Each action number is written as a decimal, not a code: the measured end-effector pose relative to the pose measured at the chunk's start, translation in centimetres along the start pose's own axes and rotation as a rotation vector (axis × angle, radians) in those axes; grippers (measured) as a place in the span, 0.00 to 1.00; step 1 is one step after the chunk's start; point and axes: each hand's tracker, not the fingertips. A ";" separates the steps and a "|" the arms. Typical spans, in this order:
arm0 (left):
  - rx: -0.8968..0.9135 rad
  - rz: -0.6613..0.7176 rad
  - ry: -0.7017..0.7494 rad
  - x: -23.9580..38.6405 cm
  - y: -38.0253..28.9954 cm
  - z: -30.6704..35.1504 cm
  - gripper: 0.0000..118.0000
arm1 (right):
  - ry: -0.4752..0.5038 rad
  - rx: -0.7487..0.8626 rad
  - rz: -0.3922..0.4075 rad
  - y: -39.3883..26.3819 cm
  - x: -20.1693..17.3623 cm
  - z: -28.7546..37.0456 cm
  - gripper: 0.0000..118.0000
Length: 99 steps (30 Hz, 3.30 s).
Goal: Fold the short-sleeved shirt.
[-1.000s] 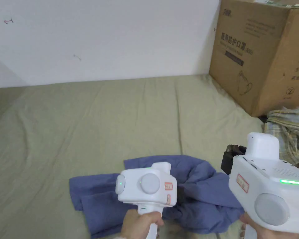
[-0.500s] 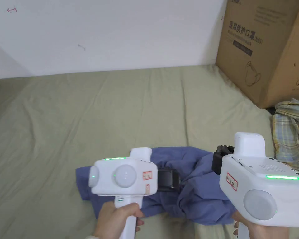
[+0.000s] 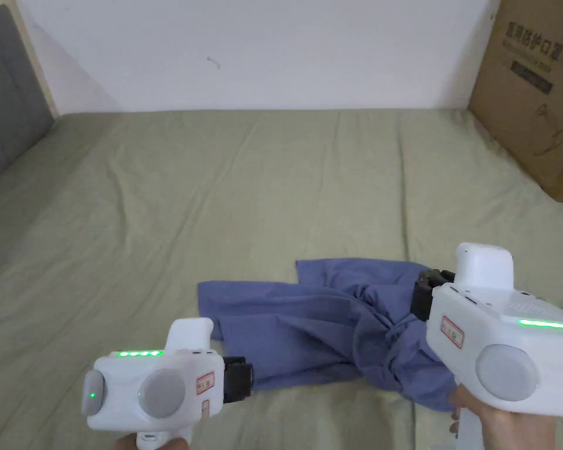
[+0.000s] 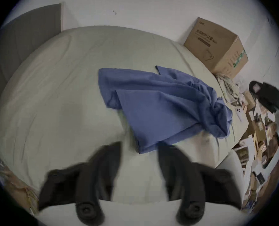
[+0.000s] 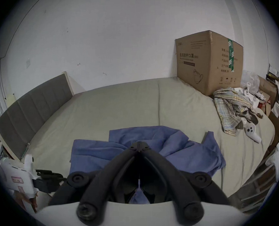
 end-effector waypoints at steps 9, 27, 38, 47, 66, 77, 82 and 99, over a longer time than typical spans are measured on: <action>-0.101 -0.103 0.062 2.6 0.1 -6.3 0.60 | -0.076 -0.056 0.049 -0.6 1.3 -0.8 0.01; -0.105 -0.143 0.064 3.9 2.5 -3.2 0.06 | 0.012 -0.255 0.096 6.4 4.4 -16.8 0.66; -0.146 -0.109 0.039 3.5 2.8 -3.3 0.06 | -0.052 -0.489 0.100 1.8 5.3 -30.5 0.57; -0.134 -0.108 0.042 4.0 3.4 -2.0 0.06 | -0.053 -0.501 0.161 3.0 3.7 -28.2 0.05; 0.326 -0.022 0.224 -3.0 20.6 12.9 0.06 | -0.260 -0.068 0.018 24.6 14.1 -5.9 0.05; 0.512 0.000 0.382 -6.2 31.4 21.5 0.06 | -0.206 0.060 -0.009 32.1 11.9 -1.8 0.05; 0.571 0.005 0.424 -7.0 35.4 23.3 0.06 | -0.187 0.079 0.018 35.3 9.0 -4.2 0.05; 0.681 0.017 0.468 -11.9 47.3 19.7 0.06 | -0.140 0.142 -0.004 44.1 5.1 -14.5 0.05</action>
